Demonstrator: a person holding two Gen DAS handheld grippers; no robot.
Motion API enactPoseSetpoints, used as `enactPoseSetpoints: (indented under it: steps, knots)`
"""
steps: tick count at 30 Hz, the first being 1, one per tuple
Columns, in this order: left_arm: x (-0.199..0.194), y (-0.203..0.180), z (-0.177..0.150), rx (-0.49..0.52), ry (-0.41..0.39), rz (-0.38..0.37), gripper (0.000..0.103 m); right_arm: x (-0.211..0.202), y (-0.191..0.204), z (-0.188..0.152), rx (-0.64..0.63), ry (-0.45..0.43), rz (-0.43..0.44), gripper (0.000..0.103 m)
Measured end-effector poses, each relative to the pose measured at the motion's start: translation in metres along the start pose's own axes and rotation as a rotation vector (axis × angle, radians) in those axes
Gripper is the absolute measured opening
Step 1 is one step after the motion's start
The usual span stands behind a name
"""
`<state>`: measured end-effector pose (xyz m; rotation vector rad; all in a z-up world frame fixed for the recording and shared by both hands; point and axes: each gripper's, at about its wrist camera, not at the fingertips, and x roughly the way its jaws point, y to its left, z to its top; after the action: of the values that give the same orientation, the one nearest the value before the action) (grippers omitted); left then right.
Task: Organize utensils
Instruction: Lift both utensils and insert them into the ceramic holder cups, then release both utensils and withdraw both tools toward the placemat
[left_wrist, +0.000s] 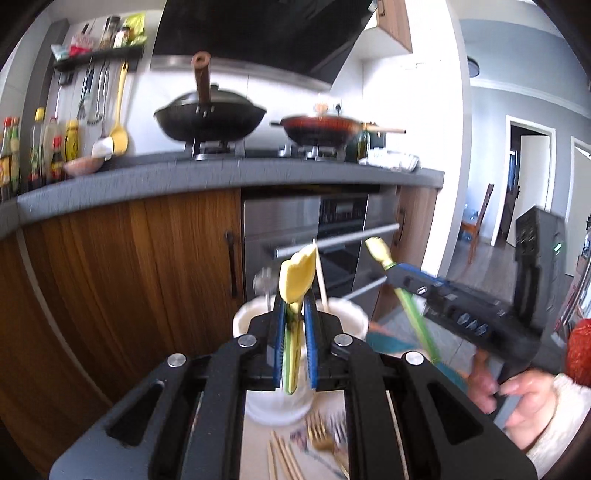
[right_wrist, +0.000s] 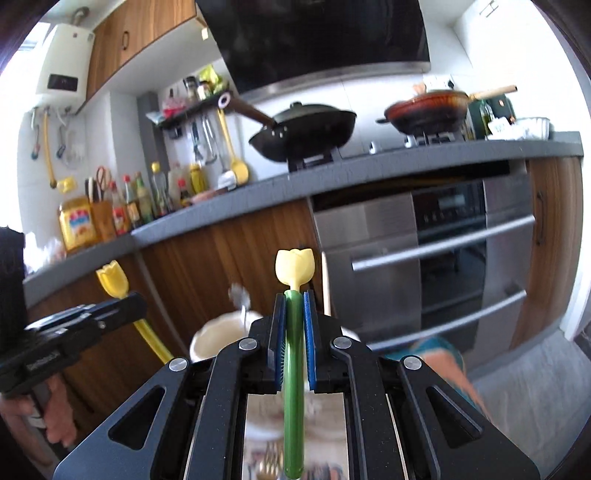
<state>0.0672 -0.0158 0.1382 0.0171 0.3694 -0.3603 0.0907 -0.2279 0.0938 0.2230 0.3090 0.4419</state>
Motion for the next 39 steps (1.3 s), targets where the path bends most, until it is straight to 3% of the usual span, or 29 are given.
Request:
enactPoseSetpoints:
  steps: [8,17,25,35,37,39]
  knots:
    - [0.016,0.0,0.042,-0.007,-0.054,0.034,0.01,0.047,-0.013,0.015,0.054,-0.04,0.022,0.011]
    - [0.056,0.009,0.015,-0.007,0.036,0.088,0.01,0.082,-0.019,-0.002,0.04,-0.076,-0.056,0.011]
    - [0.069,0.023,-0.012,-0.041,0.125,0.082,0.01,0.085,-0.022,-0.026,-0.032,0.013,-0.095,0.011]
    - [0.075,0.031,-0.03,-0.079,0.193,0.093,0.012,0.074,-0.023,-0.031,-0.009,0.162,-0.068,0.011]
    - [0.076,0.031,-0.028,-0.081,0.196,0.097,0.017,0.073,-0.023,-0.031,-0.004,0.173,-0.065,0.022]
    - [0.075,0.031,-0.026,-0.087,0.193,0.097,0.023,0.071,-0.024,-0.029,0.004,0.167,-0.063,0.026]
